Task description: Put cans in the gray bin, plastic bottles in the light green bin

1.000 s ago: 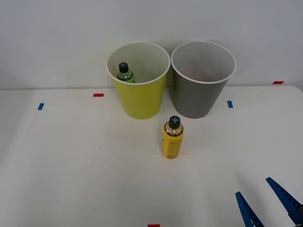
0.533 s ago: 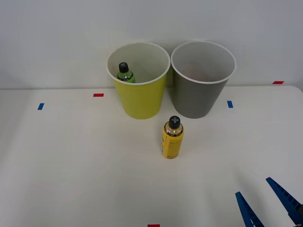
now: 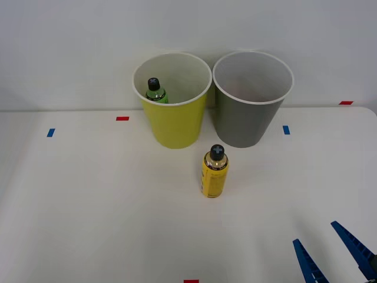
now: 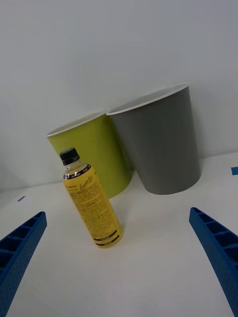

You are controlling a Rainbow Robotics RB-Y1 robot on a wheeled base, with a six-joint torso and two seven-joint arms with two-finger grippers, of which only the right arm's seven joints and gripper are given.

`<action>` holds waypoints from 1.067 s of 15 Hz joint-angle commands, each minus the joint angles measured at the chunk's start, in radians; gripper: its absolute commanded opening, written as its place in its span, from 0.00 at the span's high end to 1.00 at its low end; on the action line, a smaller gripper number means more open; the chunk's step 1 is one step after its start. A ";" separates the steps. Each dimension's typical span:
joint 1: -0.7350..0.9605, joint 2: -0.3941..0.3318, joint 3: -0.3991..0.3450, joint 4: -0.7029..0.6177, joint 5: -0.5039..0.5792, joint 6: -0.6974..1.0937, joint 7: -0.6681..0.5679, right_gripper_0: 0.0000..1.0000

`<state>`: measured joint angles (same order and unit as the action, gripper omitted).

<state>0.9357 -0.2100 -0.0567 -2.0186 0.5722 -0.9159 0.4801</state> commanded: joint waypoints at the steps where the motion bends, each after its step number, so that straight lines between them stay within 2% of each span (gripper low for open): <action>1: 0.000 0.000 0.000 0.000 0.000 0.000 0.000 0.00; 16: 0.000 0.000 0.000 0.000 0.000 0.000 0.000 0.00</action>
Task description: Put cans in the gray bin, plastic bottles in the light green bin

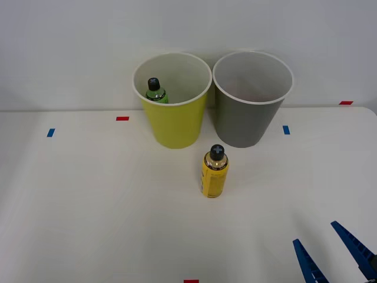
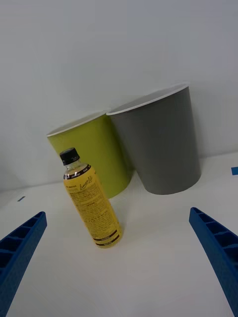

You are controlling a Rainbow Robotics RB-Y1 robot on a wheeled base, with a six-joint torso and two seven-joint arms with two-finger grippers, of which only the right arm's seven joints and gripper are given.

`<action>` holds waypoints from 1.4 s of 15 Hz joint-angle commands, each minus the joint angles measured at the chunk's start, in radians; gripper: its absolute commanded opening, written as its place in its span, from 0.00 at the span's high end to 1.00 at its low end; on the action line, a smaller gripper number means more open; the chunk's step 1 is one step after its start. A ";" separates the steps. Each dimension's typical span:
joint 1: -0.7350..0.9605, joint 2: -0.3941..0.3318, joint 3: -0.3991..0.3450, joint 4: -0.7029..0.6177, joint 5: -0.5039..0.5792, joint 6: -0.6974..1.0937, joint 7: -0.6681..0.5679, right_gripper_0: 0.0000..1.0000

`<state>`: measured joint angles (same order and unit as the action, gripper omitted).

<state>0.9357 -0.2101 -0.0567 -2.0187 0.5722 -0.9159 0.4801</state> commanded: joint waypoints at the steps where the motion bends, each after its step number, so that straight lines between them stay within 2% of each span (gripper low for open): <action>1: 0.000 0.000 0.000 0.000 0.000 0.000 0.000 0.00; 21: 0.000 0.000 0.000 0.000 0.000 0.000 0.000 0.00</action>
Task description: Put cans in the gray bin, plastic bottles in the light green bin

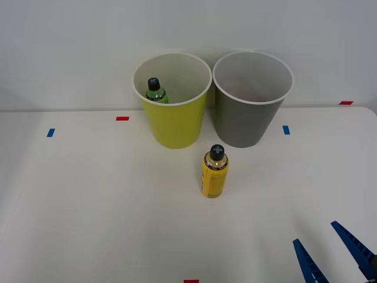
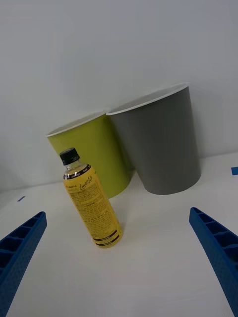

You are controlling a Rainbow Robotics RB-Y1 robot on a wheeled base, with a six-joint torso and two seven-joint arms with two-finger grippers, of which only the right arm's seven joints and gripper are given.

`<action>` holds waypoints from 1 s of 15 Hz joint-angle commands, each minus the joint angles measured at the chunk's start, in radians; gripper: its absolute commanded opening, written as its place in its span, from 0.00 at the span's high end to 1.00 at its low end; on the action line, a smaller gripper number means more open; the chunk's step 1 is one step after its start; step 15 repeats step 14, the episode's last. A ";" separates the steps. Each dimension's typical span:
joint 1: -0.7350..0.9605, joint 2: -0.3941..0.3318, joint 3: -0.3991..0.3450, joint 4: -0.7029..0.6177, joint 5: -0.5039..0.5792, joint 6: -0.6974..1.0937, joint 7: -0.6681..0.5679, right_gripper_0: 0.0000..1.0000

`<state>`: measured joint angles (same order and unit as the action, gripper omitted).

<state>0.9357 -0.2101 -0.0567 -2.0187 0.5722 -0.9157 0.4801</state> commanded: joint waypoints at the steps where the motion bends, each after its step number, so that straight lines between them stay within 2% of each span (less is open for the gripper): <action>1: 0.000 0.000 0.000 0.000 0.000 0.000 0.000 0.00; 15: 0.000 0.000 0.000 0.000 0.000 0.000 0.000 0.00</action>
